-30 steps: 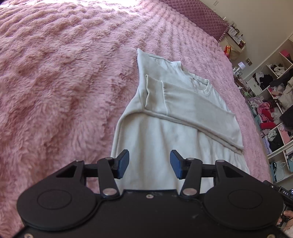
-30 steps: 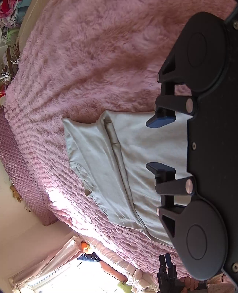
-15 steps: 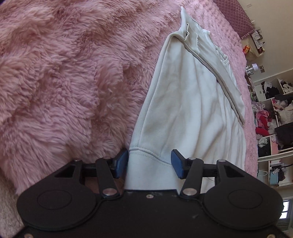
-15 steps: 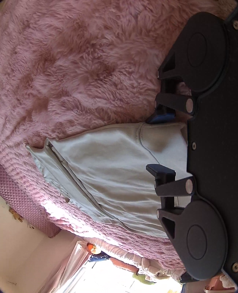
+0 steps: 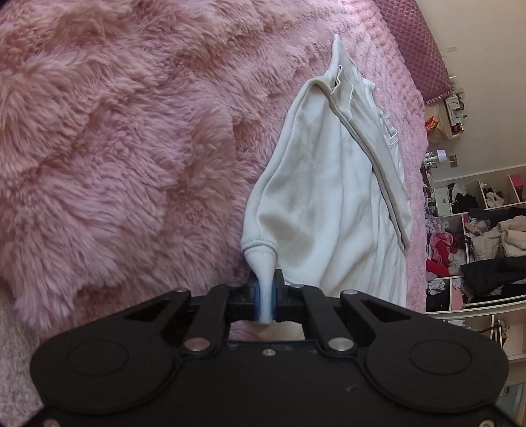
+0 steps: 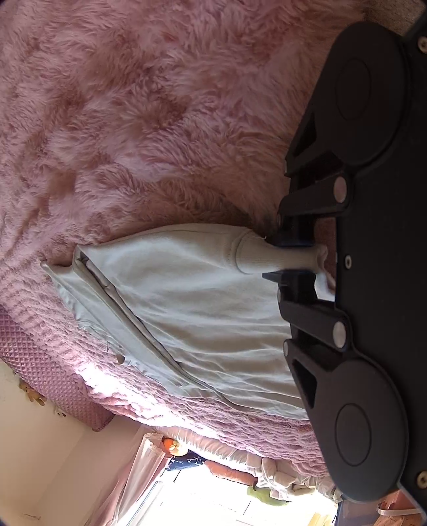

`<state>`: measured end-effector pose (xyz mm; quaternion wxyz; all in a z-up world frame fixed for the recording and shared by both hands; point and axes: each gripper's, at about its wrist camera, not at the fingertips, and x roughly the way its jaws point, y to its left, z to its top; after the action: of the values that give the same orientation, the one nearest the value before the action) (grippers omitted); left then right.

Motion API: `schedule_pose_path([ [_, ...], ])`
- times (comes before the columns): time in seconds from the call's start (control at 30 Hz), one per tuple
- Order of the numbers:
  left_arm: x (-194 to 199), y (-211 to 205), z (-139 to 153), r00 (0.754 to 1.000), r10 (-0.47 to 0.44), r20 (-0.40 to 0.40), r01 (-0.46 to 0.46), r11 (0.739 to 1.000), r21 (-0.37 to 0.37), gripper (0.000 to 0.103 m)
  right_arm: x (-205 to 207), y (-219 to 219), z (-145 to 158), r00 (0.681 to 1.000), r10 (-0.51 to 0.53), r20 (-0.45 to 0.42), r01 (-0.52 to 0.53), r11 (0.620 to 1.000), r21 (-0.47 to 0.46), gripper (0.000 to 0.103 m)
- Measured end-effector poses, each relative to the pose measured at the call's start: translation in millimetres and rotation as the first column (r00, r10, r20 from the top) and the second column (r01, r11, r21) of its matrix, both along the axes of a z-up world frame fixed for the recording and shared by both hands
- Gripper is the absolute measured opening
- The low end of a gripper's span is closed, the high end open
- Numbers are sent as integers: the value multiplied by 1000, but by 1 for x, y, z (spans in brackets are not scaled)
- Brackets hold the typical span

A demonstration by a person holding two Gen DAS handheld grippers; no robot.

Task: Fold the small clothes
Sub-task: 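Grasp the hem with the left gripper while the right gripper grasps the hem beside it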

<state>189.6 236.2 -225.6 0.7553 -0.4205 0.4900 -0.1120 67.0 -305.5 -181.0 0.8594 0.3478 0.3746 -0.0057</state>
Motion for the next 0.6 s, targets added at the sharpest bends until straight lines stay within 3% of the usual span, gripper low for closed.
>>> schedule_pose_path([
  [0.1, -13, 4, 34, 993, -42, 110, 35, 998, 57, 4, -21, 3, 21, 998, -11, 55, 10, 1000, 21, 8],
  [0.17, -19, 6, 41, 989, -75, 123, 63, 993, 102, 4, -33, 7, 22, 998, -17, 59, 14, 999, 41, 8],
  [0.3, -22, 3, 13, 992, -122, 39, 115, 982, 153, 4, -46, 8, -11, 999, -46, -24, 48, 996, 74, 8],
  [0.4, -26, 6, -13, 992, -130, -3, 129, 981, 148, 6, -52, 4, -32, 996, -75, -49, 80, 992, 94, 9],
  [0.5, -27, 13, -17, 992, -124, -1, 124, 987, 99, 19, -58, 3, -30, 997, -73, -35, 76, 990, 120, 24],
  [0.53, -26, 13, -16, 991, -134, 2, 133, 987, 86, 32, -58, 2, -27, 998, -62, -31, 65, 990, 126, 33],
  [0.57, -26, 16, -16, 990, -138, 11, 137, 988, 74, 39, -59, 1, -25, 998, -51, -23, 53, 991, 124, 43],
  [0.6, -24, 15, -16, 990, -142, 15, 141, 988, 69, 41, -58, 2, -22, 999, -41, -18, 43, 992, 119, 46],
])
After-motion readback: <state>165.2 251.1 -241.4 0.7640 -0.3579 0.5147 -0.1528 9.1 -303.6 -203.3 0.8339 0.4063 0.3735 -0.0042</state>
